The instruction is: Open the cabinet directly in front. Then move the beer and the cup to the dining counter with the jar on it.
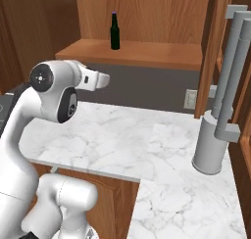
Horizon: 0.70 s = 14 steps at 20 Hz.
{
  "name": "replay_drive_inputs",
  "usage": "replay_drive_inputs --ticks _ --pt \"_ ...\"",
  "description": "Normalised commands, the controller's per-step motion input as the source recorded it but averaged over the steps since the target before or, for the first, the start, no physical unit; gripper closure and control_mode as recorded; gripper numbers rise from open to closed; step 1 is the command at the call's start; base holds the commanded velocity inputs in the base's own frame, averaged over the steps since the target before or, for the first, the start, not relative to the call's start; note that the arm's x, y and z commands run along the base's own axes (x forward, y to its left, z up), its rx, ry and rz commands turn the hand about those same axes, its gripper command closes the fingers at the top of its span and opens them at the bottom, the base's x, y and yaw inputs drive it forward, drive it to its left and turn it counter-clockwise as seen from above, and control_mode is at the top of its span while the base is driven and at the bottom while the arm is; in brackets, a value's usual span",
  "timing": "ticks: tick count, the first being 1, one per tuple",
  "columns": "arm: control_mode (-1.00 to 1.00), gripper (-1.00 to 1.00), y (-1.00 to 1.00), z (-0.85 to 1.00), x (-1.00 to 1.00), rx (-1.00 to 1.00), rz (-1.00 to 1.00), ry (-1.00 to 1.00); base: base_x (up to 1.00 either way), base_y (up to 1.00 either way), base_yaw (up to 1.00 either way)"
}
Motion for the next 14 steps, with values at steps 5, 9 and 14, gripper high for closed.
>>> replay_drive_inputs --ticks 5,9,14 --pt "-1.00 -1.00 0.00 0.63 0.00 -0.10 0.00 -0.01 0.00 0.00 0.00" --pt "-1.00 -1.00 0.00 0.33 0.10 -0.07 0.00 -0.01 0.00 0.00 0.00" --pt "-1.00 -1.00 0.00 0.26 0.27 -0.05 0.00 0.00 0.00 0.00 0.00"
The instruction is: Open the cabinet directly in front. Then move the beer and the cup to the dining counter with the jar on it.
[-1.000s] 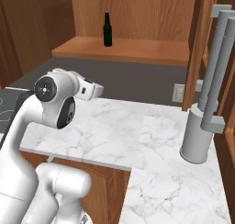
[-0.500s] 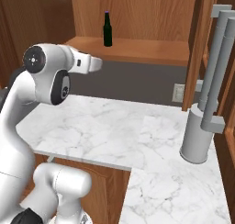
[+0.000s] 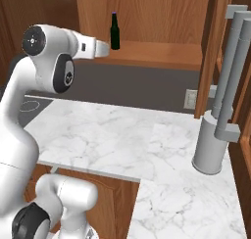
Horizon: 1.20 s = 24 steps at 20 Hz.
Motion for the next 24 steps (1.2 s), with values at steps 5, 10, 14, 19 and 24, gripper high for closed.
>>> replay_drive_inputs --ticks 5,10,14,19,24 --pt "-1.00 -1.00 0.00 0.10 0.40 -0.02 0.03 0.00 0.00 0.00 0.00" --pt "-1.00 -1.00 0.00 0.11 0.41 0.00 0.06 0.00 0.00 0.00 0.00" --pt "-1.00 -1.00 0.00 0.13 0.40 0.00 0.02 0.00 0.00 0.00 0.00" --pt "-1.00 -1.00 0.00 0.12 0.35 0.00 0.00 0.00 0.00 0.00 0.00" --pt "-1.00 -1.00 0.00 0.07 0.26 0.00 0.00 0.00 0.00 0.00 0.00"
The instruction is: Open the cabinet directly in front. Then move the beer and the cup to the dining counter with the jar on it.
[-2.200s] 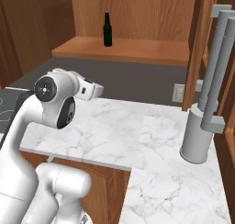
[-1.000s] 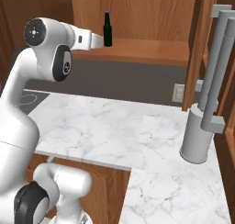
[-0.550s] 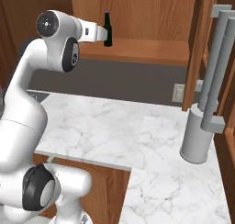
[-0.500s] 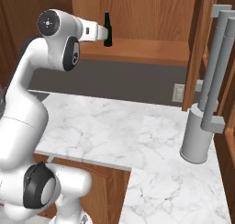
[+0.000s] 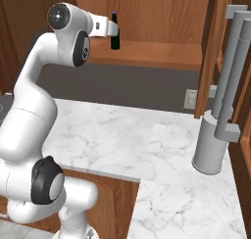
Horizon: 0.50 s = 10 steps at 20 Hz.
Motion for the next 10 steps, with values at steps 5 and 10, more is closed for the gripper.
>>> replay_drive_inputs --ticks 5,10 --pt "-1.00 -1.00 0.03 0.00 0.24 0.00 0.00 0.03 0.00 0.00 0.00" --pt "-1.00 -1.00 0.08 0.05 0.24 0.00 0.00 0.07 0.00 0.00 0.00"
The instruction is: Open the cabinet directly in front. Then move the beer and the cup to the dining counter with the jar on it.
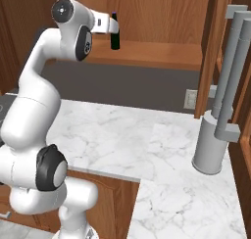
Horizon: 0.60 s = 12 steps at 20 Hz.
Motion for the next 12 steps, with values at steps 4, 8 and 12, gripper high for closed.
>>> replay_drive_inputs --ticks 4,8,12 --pt "-1.00 -1.00 0.11 0.01 0.37 0.00 0.00 0.12 0.00 0.00 0.00" --pt "-1.00 -1.00 0.04 0.00 0.36 0.00 0.00 0.11 0.00 0.00 0.00" --pt "-1.00 -1.00 0.00 0.00 0.37 0.00 0.00 0.06 0.00 0.00 0.00"
